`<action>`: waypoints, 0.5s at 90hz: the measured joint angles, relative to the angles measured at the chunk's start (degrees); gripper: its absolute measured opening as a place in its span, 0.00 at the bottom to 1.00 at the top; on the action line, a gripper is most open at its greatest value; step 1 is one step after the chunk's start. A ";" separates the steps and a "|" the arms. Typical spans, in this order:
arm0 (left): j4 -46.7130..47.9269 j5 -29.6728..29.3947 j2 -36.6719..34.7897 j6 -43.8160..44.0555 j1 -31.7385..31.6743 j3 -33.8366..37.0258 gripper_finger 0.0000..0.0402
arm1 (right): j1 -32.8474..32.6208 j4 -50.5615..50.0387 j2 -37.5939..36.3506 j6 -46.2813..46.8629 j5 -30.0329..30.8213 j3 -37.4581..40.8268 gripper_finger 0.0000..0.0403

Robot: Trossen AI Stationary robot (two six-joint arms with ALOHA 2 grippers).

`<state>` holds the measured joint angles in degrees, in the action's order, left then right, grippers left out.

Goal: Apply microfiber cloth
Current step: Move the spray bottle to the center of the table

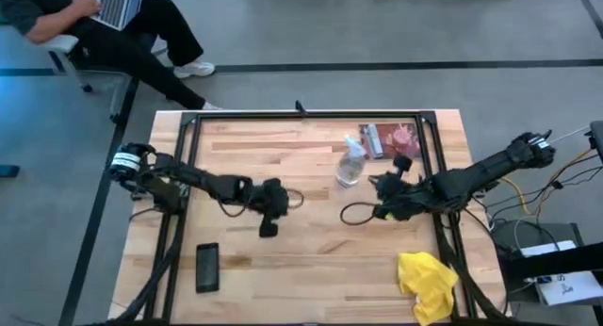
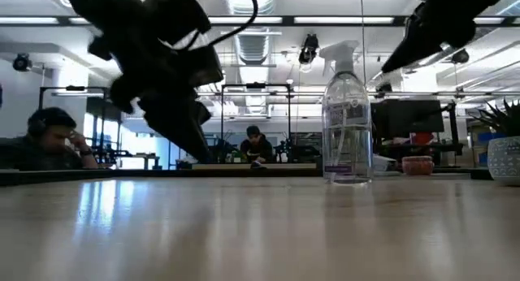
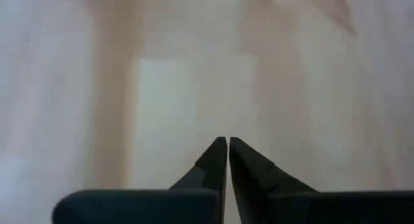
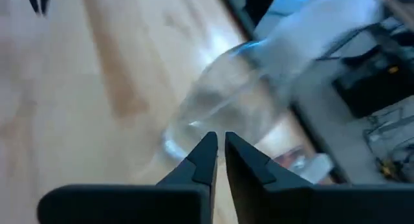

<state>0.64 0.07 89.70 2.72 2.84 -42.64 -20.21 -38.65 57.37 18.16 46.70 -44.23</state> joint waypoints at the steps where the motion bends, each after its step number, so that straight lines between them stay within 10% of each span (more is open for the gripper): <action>1: -0.55 0.02 -0.13 -0.43 -0.39 0.23 0.01 | 0.18 0.02 -0.44 -0.03 0.00 0.00 0.08; 45: -16.33 4.55 -2.63 -14.29 -11.28 4.07 0.00 | 11.00 14.40 -8.62 -5.87 -5.25 -0.02 0.57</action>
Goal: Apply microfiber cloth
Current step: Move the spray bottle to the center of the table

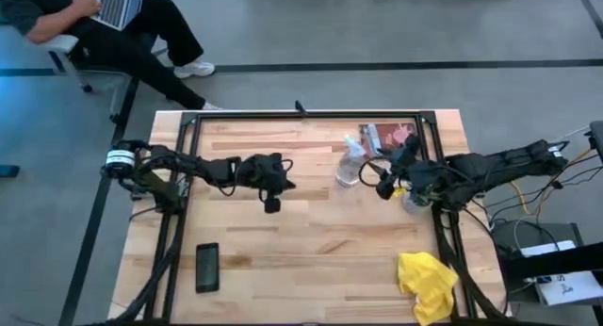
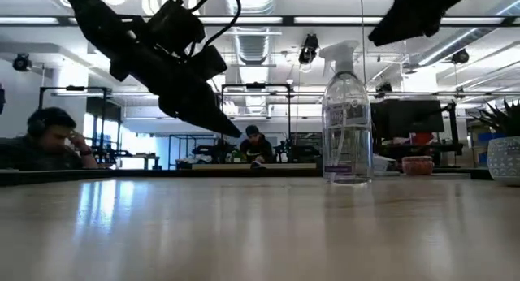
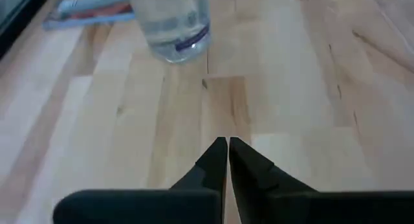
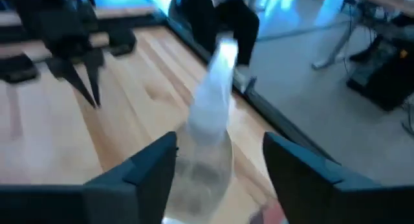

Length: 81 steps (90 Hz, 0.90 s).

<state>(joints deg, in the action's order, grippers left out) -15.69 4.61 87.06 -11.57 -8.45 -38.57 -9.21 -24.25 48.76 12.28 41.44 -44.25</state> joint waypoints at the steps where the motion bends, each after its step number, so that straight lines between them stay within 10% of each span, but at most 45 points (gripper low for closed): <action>1: -0.08 0.22 0.00 -0.39 -0.09 -0.18 0.00 | 0.18 0.56 0.19 -0.33 -0.08 0.00 0.58; 33: 0.25 0.94 -2.64 -7.58 -1.25 -1.84 0.00 | 11.09 10.06 6.13 -0.93 -7.24 0.00 0.63; 81: -12.72 0.95 -18.50 -5.75 -1.20 11.94 0.00 | 13.88 17.81 13.16 -0.17 -12.56 -0.01 0.23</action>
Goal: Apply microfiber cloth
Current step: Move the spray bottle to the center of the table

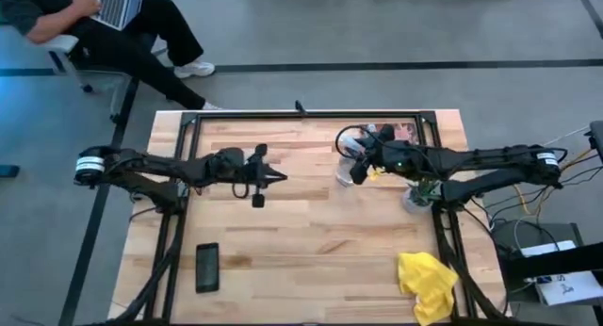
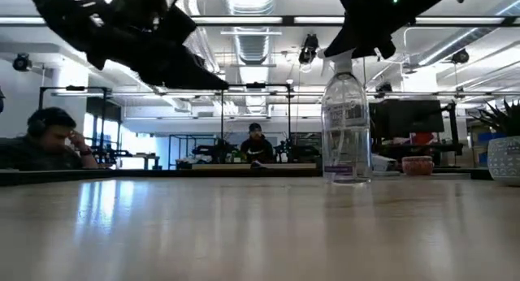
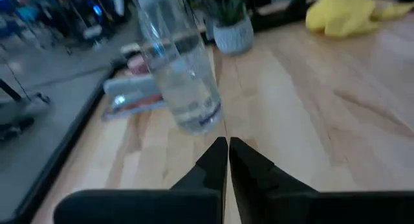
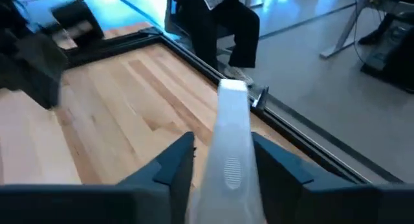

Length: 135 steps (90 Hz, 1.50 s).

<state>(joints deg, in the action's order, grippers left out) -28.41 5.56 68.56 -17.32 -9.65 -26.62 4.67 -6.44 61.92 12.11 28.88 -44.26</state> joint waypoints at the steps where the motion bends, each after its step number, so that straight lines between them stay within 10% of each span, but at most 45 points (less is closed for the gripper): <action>1: -0.38 0.00 -0.38 0.03 0.00 0.29 0.00 | 0.00 0.08 0.03 -0.04 0.00 -0.01 0.22; 47: -0.61 -14.18 -11.89 4.21 0.00 5.67 0.00 | 0.00 15.87 3.20 -6.74 -10.96 0.08 0.18; 99: -0.99 -15.31 -11.55 4.60 0.00 5.72 0.02 | 0.00 24.68 19.83 -14.52 -22.34 -8.49 0.18; 119: -4.80 -34.48 -10.48 41.89 0.00 2.54 0.02 | 0.07 23.48 25.33 -17.15 -21.58 -12.69 0.18; 135: -4.95 -38.52 -10.15 43.74 0.02 -0.28 0.02 | -0.09 23.78 27.42 -16.18 -21.42 -13.72 0.18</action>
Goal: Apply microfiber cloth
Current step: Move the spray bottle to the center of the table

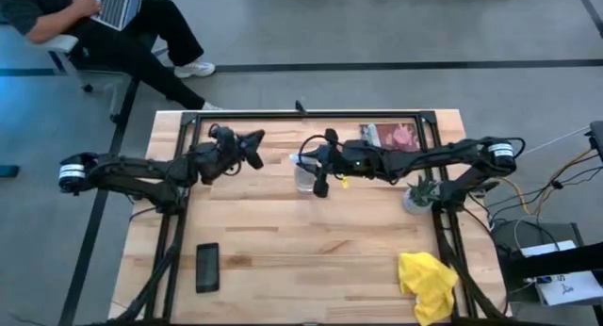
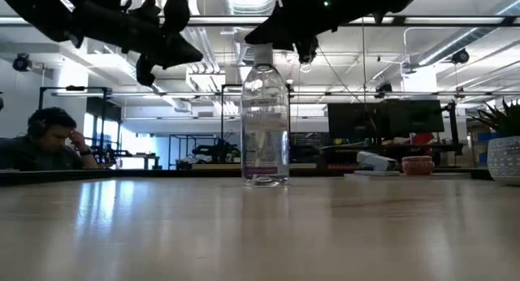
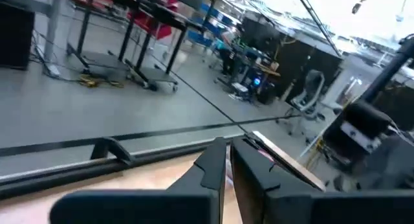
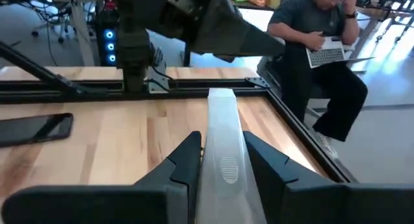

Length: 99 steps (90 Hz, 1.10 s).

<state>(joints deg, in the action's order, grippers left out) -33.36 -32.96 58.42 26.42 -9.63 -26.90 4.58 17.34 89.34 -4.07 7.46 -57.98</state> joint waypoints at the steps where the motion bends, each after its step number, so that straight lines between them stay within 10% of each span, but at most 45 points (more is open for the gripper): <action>1: 0.00 -0.04 0.01 -0.19 0.00 -0.17 0.02 | 0.00 -0.08 0.05 0.00 -0.01 -0.07 0.19; 99: -0.02 0.20 0.11 -0.86 0.09 -10.05 0.02 | -2.91 -7.80 -4.21 -6.04 0.02 -2.77 0.53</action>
<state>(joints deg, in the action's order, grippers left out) -33.39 -32.75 58.52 25.56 -9.54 -36.95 1.67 9.55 85.13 -10.10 7.48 -60.75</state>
